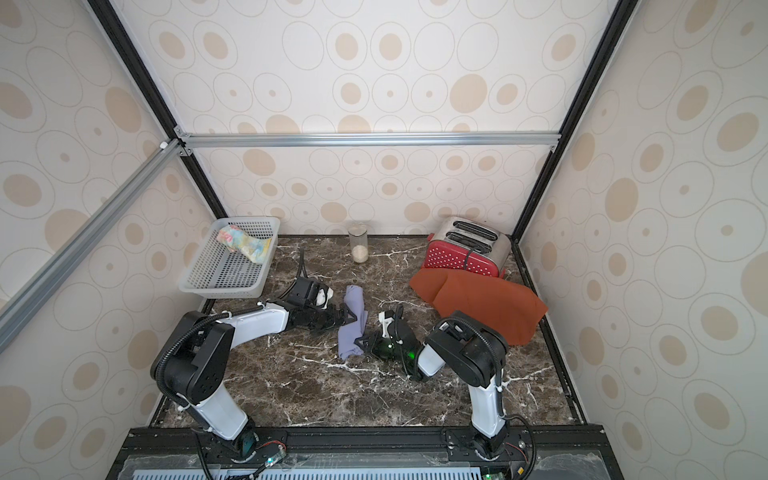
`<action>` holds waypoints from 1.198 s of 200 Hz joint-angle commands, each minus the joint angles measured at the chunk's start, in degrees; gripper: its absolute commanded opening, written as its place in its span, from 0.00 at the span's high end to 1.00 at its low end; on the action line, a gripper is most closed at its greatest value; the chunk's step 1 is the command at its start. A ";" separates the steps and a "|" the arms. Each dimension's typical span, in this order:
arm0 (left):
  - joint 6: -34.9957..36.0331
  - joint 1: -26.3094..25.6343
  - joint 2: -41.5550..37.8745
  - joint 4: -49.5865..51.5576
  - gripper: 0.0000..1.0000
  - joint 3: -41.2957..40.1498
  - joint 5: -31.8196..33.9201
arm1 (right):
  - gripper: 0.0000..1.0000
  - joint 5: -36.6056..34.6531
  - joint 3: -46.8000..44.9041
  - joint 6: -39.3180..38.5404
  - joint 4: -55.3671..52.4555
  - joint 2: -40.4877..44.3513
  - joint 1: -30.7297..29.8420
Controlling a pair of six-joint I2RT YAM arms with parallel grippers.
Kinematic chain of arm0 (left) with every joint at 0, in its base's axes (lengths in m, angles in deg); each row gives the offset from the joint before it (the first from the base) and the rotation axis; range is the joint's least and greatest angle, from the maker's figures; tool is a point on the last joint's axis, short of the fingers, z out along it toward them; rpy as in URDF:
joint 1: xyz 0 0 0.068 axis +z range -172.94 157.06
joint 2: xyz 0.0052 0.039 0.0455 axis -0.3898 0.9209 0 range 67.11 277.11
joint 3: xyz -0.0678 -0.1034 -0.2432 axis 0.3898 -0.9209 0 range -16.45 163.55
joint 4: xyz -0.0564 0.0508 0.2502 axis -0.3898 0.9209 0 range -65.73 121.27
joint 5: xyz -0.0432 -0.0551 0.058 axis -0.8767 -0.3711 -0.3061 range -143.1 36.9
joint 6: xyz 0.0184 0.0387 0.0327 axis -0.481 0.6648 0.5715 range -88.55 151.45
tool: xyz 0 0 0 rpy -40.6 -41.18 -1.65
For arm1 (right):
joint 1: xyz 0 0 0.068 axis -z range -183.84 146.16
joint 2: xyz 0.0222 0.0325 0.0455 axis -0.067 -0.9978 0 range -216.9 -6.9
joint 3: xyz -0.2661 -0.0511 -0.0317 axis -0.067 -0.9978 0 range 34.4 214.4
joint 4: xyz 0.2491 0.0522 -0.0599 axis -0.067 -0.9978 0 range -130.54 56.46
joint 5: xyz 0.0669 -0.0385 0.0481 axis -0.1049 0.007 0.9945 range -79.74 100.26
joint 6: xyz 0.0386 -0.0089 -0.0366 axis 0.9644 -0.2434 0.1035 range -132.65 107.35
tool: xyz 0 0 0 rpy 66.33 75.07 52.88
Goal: Roll up the skirts
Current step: Roll the skirt at the center of the board, then pick up the skirt from the center of the board.
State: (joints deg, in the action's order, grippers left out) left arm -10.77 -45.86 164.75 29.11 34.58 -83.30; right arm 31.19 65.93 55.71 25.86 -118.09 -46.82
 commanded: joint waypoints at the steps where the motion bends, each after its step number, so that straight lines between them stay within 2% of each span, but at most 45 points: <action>1: -2.40 -0.28 1.64 -6.46 0.04 -1.48 -3.28 | 1.00 -2.53 -3.01 0.94 -13.40 -3.27 0.73; 50: -3.62 -2.00 8.26 -13.04 0.19 -1.55 -4.61 | 1.00 -1.48 -2.10 0.90 -14.39 -4.69 1.34; 77: -4.23 -2.14 10.72 -17.65 0.41 -1.19 -3.36 | 1.00 -1.52 -2.03 1.16 -14.82 -5.21 1.80; 98: -4.36 -2.13 11.92 -20.53 0.69 -1.10 -2.33 | 1.00 -1.52 -2.07 1.21 -14.89 -5.52 2.07; 129: -4.17 -2.31 12.83 -23.70 0.74 0.18 -1.89 | 1.00 -1.32 -1.38 1.16 -15.51 -6.13 2.29; 137: -3.87 -2.44 12.64 -23.62 0.81 0.57 -1.14 | 1.00 -1.08 -1.14 0.93 -15.62 -6.00 2.26; 149: -2.66 -2.70 11.43 -22.13 1.00 0.87 1.69 | 0.99 -0.97 -1.26 0.62 -15.35 -5.34 2.24; 158: -0.89 -3.44 9.63 -19.28 1.00 1.37 5.15 | 0.92 -1.18 -2.22 0.48 -13.52 -4.22 2.23; 177: 3.13 -5.34 5.44 -13.08 1.00 3.27 12.88 | 0.66 -1.97 -4.94 -0.38 -10.05 0.03 2.25; 193: 3.20 -5.65 3.56 -10.47 1.00 5.08 17.05 | 0.51 -3.17 -6.75 -1.66 -10.51 4.86 2.23; 206: 2.84 -5.45 3.24 -7.49 1.00 8.10 20.32 | 0.46 -3.30 -7.26 -2.87 -12.17 8.11 2.31; 239: 1.53 -3.73 4.99 0.24 1.00 18.63 24.12 | 0.42 -2.79 -8.72 -2.89 -11.95 12.78 2.72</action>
State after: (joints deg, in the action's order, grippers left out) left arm -9.65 -51.48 169.98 23.67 44.66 -66.75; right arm 29.66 59.44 53.39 19.08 -107.28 -44.57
